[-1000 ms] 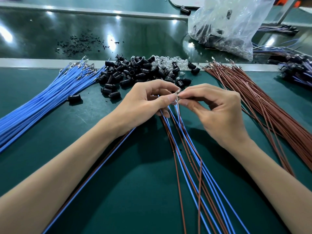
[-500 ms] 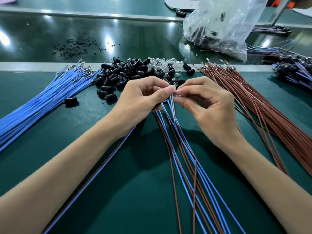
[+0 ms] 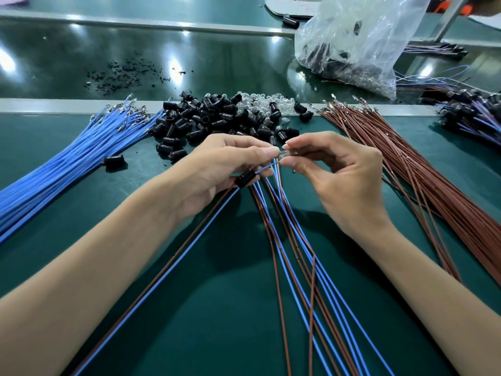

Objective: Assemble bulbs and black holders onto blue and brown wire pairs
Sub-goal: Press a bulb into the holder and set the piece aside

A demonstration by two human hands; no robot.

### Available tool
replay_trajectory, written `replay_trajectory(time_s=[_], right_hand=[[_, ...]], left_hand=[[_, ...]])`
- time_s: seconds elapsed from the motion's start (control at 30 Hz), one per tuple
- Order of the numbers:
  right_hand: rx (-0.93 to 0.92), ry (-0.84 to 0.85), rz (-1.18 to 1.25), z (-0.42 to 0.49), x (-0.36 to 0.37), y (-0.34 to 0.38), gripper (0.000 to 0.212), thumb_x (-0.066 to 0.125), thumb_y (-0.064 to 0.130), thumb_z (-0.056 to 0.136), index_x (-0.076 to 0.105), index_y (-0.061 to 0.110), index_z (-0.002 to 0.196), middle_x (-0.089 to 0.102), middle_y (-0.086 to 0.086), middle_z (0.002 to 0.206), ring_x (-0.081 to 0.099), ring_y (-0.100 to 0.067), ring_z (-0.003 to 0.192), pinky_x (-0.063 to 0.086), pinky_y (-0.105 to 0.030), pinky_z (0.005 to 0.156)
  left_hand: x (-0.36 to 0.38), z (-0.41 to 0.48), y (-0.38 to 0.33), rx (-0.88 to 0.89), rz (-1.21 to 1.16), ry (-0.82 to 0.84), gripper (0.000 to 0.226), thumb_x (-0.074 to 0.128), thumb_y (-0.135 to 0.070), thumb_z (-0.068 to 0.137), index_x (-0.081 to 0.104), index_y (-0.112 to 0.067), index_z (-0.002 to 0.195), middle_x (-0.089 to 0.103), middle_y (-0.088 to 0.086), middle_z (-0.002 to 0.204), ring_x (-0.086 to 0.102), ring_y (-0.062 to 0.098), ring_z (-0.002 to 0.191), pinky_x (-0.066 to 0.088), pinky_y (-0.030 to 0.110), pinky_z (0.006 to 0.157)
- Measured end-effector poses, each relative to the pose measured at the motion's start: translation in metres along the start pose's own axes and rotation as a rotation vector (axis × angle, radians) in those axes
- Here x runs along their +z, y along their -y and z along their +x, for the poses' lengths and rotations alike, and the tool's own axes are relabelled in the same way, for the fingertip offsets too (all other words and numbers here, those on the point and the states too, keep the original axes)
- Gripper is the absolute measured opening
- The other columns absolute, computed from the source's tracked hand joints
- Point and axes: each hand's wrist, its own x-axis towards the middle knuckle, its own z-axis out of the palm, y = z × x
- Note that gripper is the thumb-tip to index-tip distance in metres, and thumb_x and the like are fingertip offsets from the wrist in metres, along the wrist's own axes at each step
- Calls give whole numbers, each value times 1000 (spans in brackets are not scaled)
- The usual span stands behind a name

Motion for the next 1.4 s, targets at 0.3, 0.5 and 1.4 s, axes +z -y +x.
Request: replay_trajectory(time_s=[0.3, 0.5, 1.4], right_hand=[[-38, 46, 20, 1, 0, 3, 26, 78, 13, 73, 68, 15, 97, 71, 3, 86, 71, -9, 80, 54, -22, 79], [-107, 70, 5, -3, 1, 6, 25, 78, 7, 75, 68, 10, 97, 72, -1, 89, 71, -12, 82, 56, -27, 79], [-152, 195, 2, -5, 3, 12, 25, 74, -1, 76, 67, 5, 100, 69, -1, 91, 68, -9, 84, 52, -19, 79]], left_hand=[[-2, 1, -3, -99, -20, 74, 15, 73, -24, 59, 74, -14, 71, 64, -2, 63, 59, 5, 55, 47, 13, 53], [-6, -2, -9, -157, -16, 176, 9, 71, -24, 58, 73, -16, 61, 60, -5, 53, 55, 3, 48, 41, 9, 47], [-21, 0, -11, -228, 116, 306, 11, 81, -12, 54, 75, -19, 58, 57, -9, 50, 49, 0, 46, 39, 8, 47]])
